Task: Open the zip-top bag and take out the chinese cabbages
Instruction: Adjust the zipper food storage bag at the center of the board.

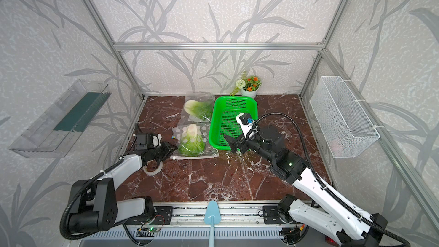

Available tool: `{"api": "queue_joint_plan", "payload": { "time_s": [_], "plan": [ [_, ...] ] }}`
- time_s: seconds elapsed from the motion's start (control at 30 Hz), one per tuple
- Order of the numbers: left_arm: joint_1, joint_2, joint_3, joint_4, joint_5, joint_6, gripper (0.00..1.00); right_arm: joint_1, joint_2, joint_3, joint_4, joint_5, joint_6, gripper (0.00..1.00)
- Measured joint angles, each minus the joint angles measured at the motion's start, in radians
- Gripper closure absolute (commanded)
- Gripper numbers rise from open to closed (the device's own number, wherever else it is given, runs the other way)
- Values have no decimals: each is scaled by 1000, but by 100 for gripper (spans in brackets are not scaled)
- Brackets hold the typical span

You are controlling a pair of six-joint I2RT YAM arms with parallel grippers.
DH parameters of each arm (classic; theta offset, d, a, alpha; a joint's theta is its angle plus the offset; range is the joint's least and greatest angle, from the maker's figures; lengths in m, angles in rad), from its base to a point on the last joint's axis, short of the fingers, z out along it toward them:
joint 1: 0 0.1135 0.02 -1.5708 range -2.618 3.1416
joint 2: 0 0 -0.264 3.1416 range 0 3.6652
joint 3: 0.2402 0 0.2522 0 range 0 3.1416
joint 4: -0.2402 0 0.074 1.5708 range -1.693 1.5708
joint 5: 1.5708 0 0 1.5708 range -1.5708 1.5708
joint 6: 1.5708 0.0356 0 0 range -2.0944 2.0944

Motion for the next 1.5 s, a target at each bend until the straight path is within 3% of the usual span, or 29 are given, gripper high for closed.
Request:
{"api": "queue_joint_plan", "payload": {
  "time_s": [0.3,0.5,0.77,1.07,1.3,1.5],
  "plan": [
    [-4,-257,-126,-48,-114,-85,53,5,0,0,26,-20,15,1],
    [-5,-287,-167,-43,-206,-117,51,8,0,0,31,-26,19,1],
    [-5,-201,-183,80,-145,-129,56,16,0,0,37,-26,35,1],
    [-5,-404,-321,165,-124,-175,53,21,-6,-1,47,-27,42,1],
    [-5,-365,-328,183,-124,-168,52,28,4,-1,54,-39,42,1],
    [-7,-239,-312,249,-86,-160,52,34,5,-1,55,-41,42,1]
  ]
}}
